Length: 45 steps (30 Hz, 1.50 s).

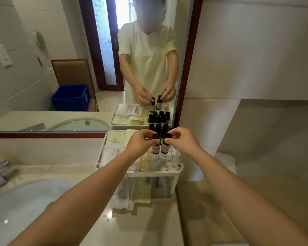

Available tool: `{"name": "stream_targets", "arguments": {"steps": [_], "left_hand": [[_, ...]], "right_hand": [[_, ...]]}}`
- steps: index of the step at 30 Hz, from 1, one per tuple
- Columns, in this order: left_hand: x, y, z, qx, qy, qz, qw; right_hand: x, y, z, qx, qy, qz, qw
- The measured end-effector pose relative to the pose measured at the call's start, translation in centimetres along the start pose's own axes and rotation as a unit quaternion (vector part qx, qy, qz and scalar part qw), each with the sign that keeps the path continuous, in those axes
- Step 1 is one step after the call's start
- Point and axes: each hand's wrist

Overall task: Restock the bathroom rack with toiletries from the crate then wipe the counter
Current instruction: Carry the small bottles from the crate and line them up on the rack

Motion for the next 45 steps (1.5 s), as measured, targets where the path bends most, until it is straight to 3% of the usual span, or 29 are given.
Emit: {"name": "stream_targets", "arguments": {"steps": [16,45], "left_hand": [[3.5,-1.4,-1.9,0.057,0.045,0.023,0.997],[3.8,-2.2,-2.1,0.091,0.03,0.042,0.995]], "right_hand": [[5.2,-1.6,2.4,-0.113,0.032,-0.044,0.992],[4.9,-1.1,2.4,-0.109,0.008,-0.056,0.992]]}}
Point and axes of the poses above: each hand's wrist, its own x-axis towards the middle knuckle, its own y-axis out of the back of the hand, z = x × y, and after that the axes turned 10 degrees about x, right-handed
